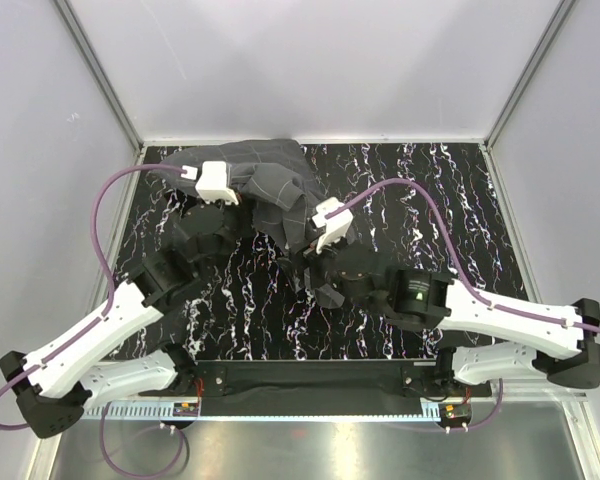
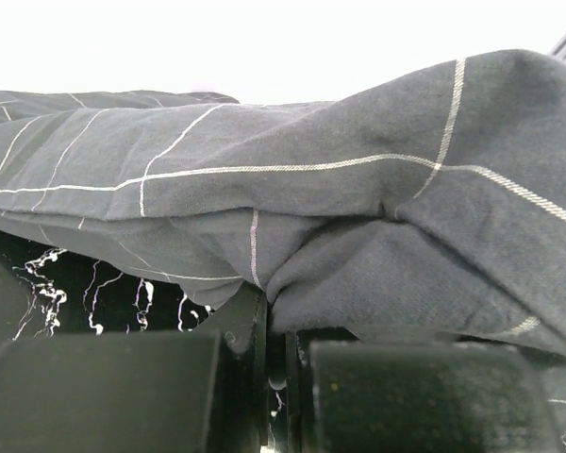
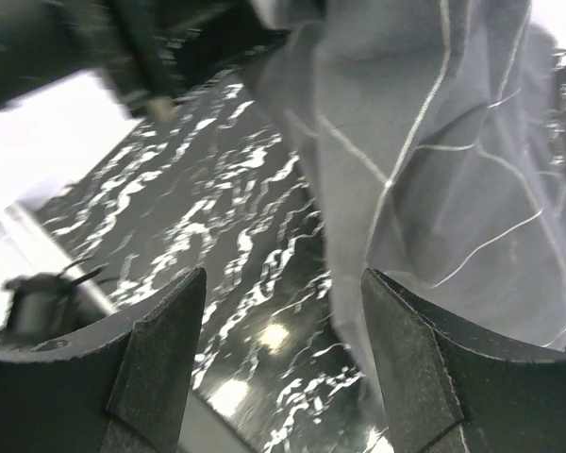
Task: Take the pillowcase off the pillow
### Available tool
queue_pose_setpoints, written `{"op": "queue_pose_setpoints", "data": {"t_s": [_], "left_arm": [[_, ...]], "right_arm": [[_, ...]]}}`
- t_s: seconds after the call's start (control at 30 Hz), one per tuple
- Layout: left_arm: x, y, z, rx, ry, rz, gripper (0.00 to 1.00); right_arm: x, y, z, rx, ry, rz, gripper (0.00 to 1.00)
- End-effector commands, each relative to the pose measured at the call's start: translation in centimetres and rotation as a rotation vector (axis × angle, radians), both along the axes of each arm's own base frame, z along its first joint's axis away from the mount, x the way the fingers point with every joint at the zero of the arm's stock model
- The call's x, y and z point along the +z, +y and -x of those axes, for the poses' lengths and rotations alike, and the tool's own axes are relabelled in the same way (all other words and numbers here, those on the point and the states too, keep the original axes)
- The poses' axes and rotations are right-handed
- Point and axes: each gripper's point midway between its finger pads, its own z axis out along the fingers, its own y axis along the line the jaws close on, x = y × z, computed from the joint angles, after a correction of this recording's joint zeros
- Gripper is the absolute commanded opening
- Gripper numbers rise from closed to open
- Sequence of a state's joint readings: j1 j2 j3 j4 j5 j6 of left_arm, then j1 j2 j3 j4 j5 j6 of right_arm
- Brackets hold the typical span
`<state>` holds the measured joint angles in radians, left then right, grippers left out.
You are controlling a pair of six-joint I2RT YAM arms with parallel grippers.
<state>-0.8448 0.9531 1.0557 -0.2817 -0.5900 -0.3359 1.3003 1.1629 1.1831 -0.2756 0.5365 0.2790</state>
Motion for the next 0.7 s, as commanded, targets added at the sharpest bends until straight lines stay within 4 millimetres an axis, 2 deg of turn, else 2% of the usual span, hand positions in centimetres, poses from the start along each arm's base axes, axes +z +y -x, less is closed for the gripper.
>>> {"op": "queue_pose_setpoints", "data": {"t_s": [0.0, 0.1, 0.23, 0.37, 0.47, 0.57, 0.6, 0.67], "left_arm": [[6.9, 0.0, 0.6, -0.036, -0.141, 0.140, 0.00], [7.2, 0.4, 1.1, -0.043, -0.142, 0.156, 0.00], [7.6, 0.4, 1.8, -0.068, -0.150, 0.183, 0.00], [7.9, 0.9, 2.5, -0.081, -0.150, 0.188, 0.00], [8.3, 1.5, 3.3, -0.093, -0.162, 0.199, 0.00], [8.5, 2.2, 4.0, -0.100, -0.170, 0.187, 0.00], [8.3, 2.5, 4.0, -0.092, -0.174, 0.160, 0.00], [8.4, 3.2, 4.1, -0.078, -0.188, 0.134, 0.00]], "right_arm": [[1.3, -0.6, -2.2, -0.131, -0.081, -0.013, 0.74], [1.0, -0.3, -2.8, -0.149, -0.100, 0.008, 0.74], [-0.6, 1.1, -3.5, -0.169, -0.092, 0.048, 0.73], [-1.8, 0.1, -5.1, -0.257, -0.076, 0.080, 0.70], [-2.4, -0.8, -6.1, -0.288, -0.043, 0.059, 0.61], [-1.3, -1.7, -6.6, -0.304, -0.059, 0.040, 0.25], [-0.6, -2.2, -6.7, -0.312, -0.072, 0.038, 0.03], [0.9, -2.8, -7.0, -0.328, -0.094, 0.043, 0.00]]}}
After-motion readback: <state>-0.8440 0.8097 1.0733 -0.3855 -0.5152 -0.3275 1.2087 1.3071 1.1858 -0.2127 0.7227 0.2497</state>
